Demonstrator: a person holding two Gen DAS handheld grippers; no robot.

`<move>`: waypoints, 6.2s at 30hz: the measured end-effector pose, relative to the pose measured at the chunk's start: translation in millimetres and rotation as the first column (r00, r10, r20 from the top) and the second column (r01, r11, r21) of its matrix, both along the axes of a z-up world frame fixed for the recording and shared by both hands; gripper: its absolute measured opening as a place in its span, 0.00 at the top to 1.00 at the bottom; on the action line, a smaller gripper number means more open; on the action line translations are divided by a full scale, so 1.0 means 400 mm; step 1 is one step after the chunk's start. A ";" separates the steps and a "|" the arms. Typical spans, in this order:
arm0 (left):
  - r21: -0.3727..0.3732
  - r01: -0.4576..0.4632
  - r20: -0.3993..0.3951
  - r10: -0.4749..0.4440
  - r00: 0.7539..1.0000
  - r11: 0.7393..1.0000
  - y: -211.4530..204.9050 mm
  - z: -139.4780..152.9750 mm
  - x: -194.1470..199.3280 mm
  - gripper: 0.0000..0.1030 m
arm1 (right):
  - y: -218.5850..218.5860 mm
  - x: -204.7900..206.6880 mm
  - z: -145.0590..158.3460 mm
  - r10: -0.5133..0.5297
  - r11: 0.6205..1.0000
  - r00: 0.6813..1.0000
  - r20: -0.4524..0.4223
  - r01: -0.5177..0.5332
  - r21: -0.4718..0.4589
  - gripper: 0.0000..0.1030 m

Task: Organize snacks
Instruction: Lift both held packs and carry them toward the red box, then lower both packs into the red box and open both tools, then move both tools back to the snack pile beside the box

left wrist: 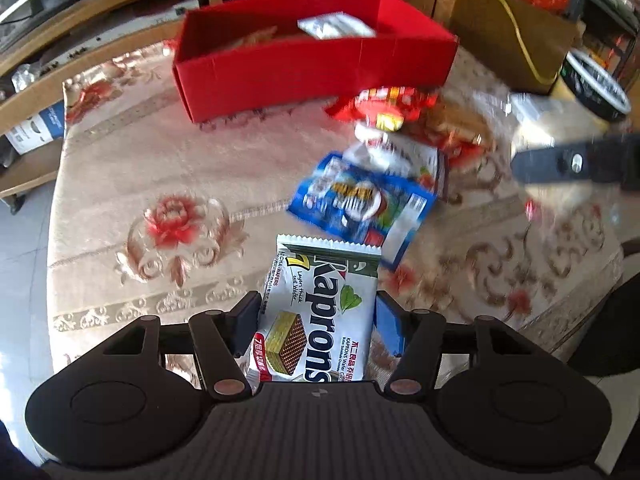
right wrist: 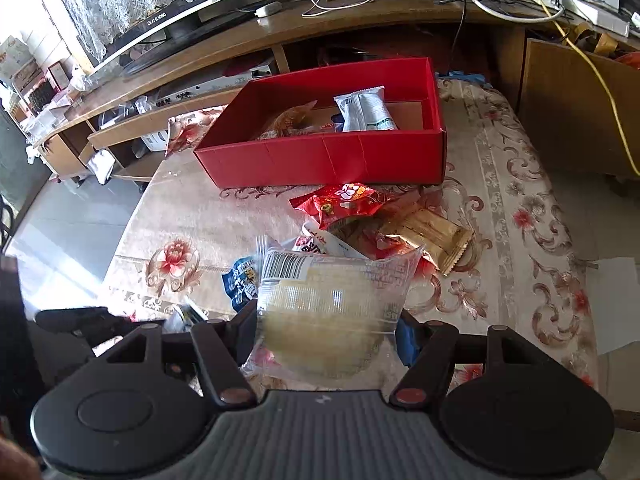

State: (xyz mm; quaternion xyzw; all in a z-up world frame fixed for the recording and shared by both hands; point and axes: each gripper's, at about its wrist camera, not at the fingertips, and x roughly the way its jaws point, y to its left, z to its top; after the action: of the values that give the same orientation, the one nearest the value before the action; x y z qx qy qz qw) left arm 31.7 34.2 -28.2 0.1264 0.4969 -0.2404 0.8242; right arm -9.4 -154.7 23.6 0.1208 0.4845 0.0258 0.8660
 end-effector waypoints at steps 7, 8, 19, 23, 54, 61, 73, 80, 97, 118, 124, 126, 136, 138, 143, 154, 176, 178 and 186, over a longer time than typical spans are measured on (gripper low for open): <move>-0.065 0.019 0.056 -0.015 0.998 0.998 -0.023 0.058 -0.010 0.35 | 0.004 -0.034 0.047 -0.022 0.999 0.999 0.031 0.023 -0.049 0.35; -0.075 0.020 0.062 -0.015 0.998 0.997 -0.026 0.066 -0.011 0.35 | 0.004 -0.037 0.056 -0.025 0.998 0.999 0.035 0.027 -0.054 0.35; -0.135 0.021 0.099 -0.008 0.995 0.991 -0.040 0.108 -0.021 0.35 | 0.026 -0.069 0.116 -0.026 0.994 0.997 0.077 0.034 -0.100 0.35; -0.152 0.016 0.110 0.001 0.994 0.988 -0.038 0.119 -0.017 0.35 | 0.035 -0.068 0.122 -0.021 0.994 0.996 0.081 0.029 -0.108 0.35; -0.145 0.021 0.101 -0.007 0.995 0.989 -0.060 0.109 -0.005 0.35 | 0.010 -0.053 0.099 -0.045 0.996 0.995 0.089 0.051 -0.069 0.35; -0.126 0.014 0.099 -0.001 0.995 0.992 -0.073 0.104 -0.004 0.35 | -0.010 -0.046 0.071 -0.060 0.997 0.994 0.092 0.064 -0.036 0.35; -0.116 0.006 0.104 0.006 0.995 0.993 -0.084 0.099 0.006 0.35 | -0.033 -0.036 0.038 -0.079 0.997 0.993 0.091 0.079 -0.005 0.35; -0.123 -0.027 0.114 0.041 0.993 0.992 -0.075 0.105 0.031 0.35 | -0.042 -0.023 0.035 -0.082 0.997 0.991 0.102 0.081 0.011 0.35; -0.213 -0.134 0.165 0.171 0.971 0.968 -0.090 0.159 0.245 0.35 | -0.096 0.189 0.048 -0.106 0.992 0.979 0.177 0.092 0.083 0.35; -0.145 -0.235 0.135 0.255 0.958 0.961 -0.169 0.051 0.492 0.30 | -0.127 0.512 -0.074 -0.060 0.998 0.991 0.124 0.058 0.018 0.34; -0.149 -0.244 0.140 0.265 0.954 0.958 -0.159 0.063 0.483 0.25 | -0.137 0.511 -0.079 -0.070 0.997 0.991 0.118 0.067 0.024 0.32; -0.158 -0.246 0.139 0.268 0.953 0.956 -0.153 0.070 0.481 0.24 | -0.135 0.506 -0.068 -0.069 0.998 0.988 0.134 0.068 0.014 0.32; -0.184 -0.237 0.122 0.261 0.958 0.954 -0.128 0.090 0.439 0.21 | -0.140 0.466 -0.011 -0.081 0.997 0.981 0.178 0.079 0.019 0.32; -0.189 -0.239 0.113 0.263 0.958 0.952 -0.120 0.094 0.424 0.21 | -0.139 0.451 -0.003 -0.081 0.997 0.980 0.179 0.080 0.014 0.32; -0.178 -0.225 0.109 0.246 0.963 0.958 -0.109 0.096 0.368 0.21 | -0.127 0.389 0.001 -0.064 0.998 0.985 0.160 0.066 -0.009 0.32; -0.163 -0.158 0.037 0.166 0.985 0.974 -0.114 0.052 0.231 0.18 | -0.132 0.269 -0.012 -0.056 0.998 0.995 0.086 0.056 0.001 0.32; -0.172 -0.248 -0.090 0.235 0.968 0.953 -0.016 0.003 0.158 0.17 | -0.012 0.367 -0.135 0.135 0.990 0.986 -0.093 -0.139 -0.029 0.29; -0.174 -0.248 -0.102 0.233 0.967 0.953 -0.010 -0.002 0.161 0.17 | -0.003 0.379 -0.146 0.140 0.986 0.985 -0.096 -0.147 -0.075 0.27; -0.192 -0.240 -0.130 0.218 0.967 0.952 -0.006 -0.008 0.165 0.17 | -0.021 0.411 -0.183 0.151 0.983 0.976 -0.158 -0.165 -0.078 0.27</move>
State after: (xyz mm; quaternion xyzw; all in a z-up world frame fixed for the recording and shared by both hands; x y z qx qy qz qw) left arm 97.7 31.7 -31.5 -0.0313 0.5241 -0.1995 0.8274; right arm 155.2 -163.0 -49.5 0.0443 0.5577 0.0633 0.8265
